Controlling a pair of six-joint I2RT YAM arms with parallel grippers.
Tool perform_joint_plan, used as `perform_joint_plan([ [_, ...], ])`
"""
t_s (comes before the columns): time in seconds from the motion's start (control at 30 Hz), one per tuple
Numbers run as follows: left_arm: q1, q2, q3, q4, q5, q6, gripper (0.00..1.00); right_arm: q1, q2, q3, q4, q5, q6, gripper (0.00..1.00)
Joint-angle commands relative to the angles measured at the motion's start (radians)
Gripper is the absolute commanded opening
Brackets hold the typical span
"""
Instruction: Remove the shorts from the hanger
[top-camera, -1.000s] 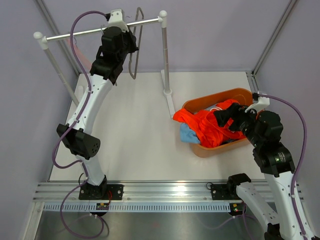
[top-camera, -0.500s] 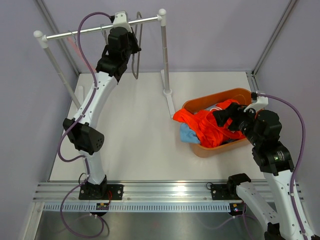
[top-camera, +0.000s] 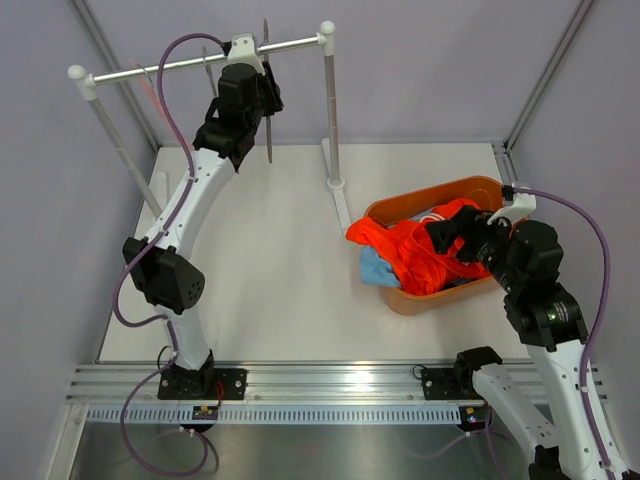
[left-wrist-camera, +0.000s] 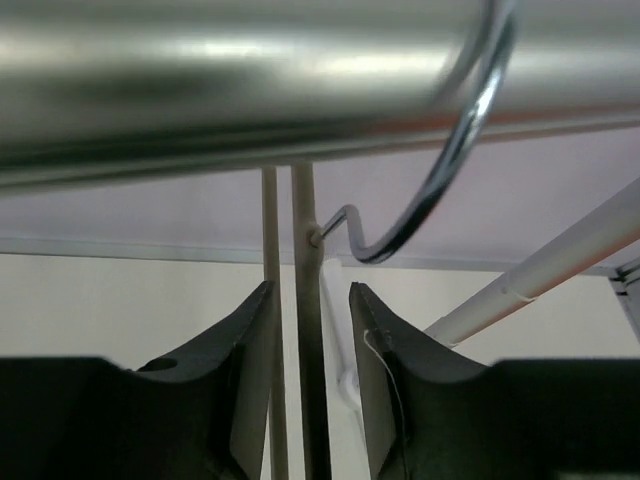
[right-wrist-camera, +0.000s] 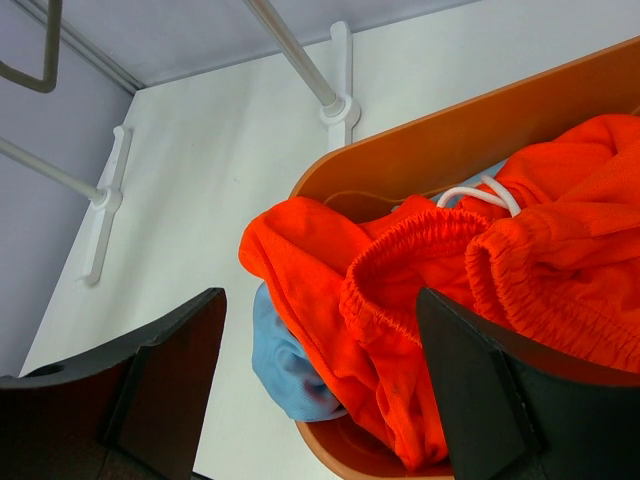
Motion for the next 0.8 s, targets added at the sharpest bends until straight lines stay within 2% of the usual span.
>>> perform_joint_plan([
  [0.0, -0.012, -0.093, -0.033, 0.078, -0.008, 0.018, 0.43, -0.001, -0.007, 0.001, 0.023, -0.02, -0.006, 0.85],
  [0.17, -0.034, -0.164, -0.053, 0.092, -0.003, 0.058, 0.54, -0.001, -0.014, 0.015, 0.008, -0.019, -0.006, 0.86],
  [0.43, -0.106, -0.294, -0.061, 0.055, -0.006, 0.078, 0.59, -0.001, -0.027, 0.049, -0.035, 0.003, -0.009, 0.91],
  [0.57, -0.146, -0.38, -0.074, -0.015, -0.007, 0.073, 0.61, -0.001, -0.031, 0.064, -0.049, 0.001, -0.002, 1.0],
  [0.67, -0.184, -0.442, -0.073, -0.118, 0.065, 0.058, 0.65, -0.001, -0.036, 0.078, -0.061, 0.003, 0.002, 0.99],
  [0.77, -0.284, -0.509, -0.082, -0.222, 0.066, 0.074, 0.72, -0.001, -0.05, 0.084, -0.07, 0.006, 0.004, 0.99],
])
